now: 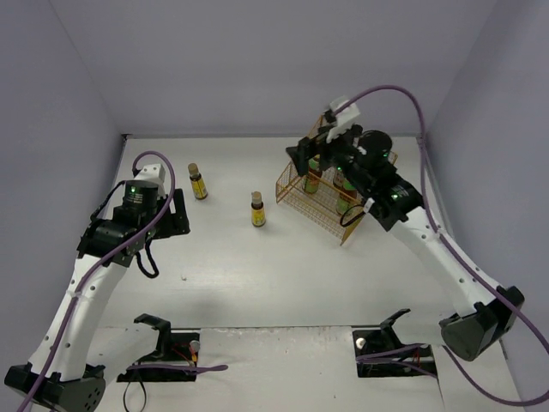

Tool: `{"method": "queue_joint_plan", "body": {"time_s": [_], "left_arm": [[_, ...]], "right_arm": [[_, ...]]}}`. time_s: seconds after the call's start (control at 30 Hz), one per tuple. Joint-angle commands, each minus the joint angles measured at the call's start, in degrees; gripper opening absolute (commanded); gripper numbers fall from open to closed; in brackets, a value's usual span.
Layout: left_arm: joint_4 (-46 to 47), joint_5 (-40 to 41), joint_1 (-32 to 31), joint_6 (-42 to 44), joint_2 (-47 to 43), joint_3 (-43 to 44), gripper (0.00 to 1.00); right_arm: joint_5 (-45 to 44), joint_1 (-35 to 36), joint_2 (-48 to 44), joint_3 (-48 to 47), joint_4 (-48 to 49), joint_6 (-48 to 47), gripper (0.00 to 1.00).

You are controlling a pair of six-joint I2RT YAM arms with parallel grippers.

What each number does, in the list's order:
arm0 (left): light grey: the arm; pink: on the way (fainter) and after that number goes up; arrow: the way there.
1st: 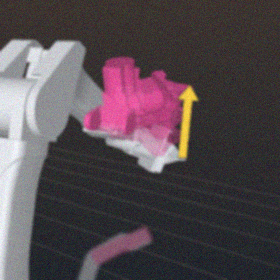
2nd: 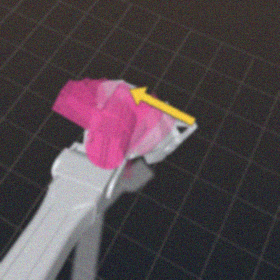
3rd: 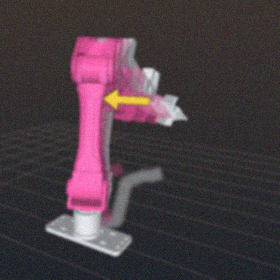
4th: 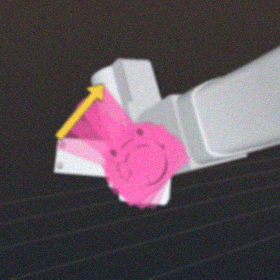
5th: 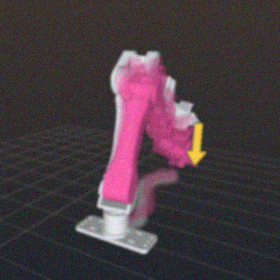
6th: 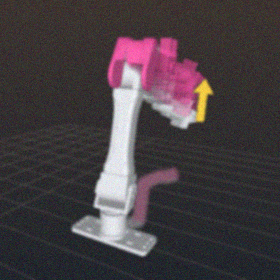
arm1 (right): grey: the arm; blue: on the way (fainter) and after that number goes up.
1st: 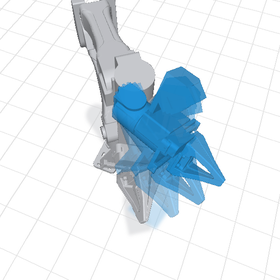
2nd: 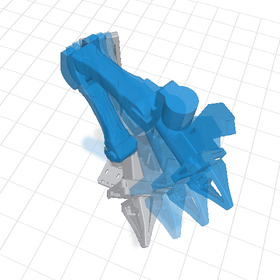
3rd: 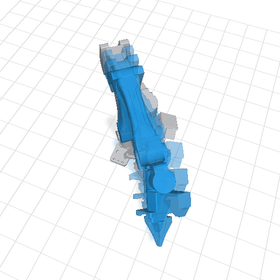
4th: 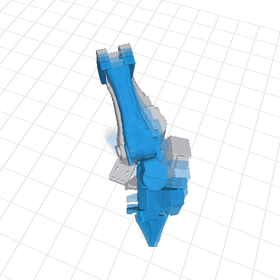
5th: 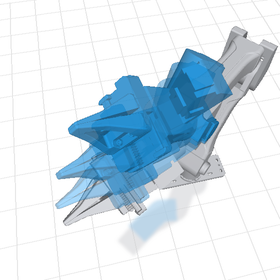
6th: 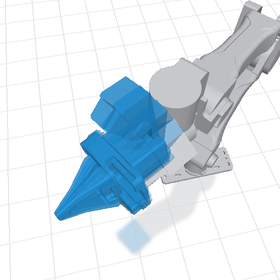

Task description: Organize the condiment bottles

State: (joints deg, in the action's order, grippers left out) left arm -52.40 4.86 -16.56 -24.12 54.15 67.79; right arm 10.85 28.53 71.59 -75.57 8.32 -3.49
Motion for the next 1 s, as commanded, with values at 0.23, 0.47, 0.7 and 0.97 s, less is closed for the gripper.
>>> {"method": "queue_joint_plan", "body": {"time_s": [0.23,0.47,0.7,0.97], "left_arm": [[0.55,1.20,-0.32,-0.40,-1.77,2.26,0.73],[-1.21,2.43,-0.32,-0.58,-3.00,2.35,0.73],[-2.18,2.96,-0.32,-1.02,-3.70,1.47,0.73],[-2.18,3.22,-0.32,-1.02,-3.79,1.38,0.73]], "right_arm": [[-0.56,12.77,15.94,-1.25,3.37,2.34,1.00],[-2.41,14.27,25.34,-2.21,6.80,3.49,0.94],[-4.35,14.44,30.53,-2.13,7.94,3.49,0.81],[-3.29,15.15,30.19,0.42,9.35,5.51,0.29]]}}
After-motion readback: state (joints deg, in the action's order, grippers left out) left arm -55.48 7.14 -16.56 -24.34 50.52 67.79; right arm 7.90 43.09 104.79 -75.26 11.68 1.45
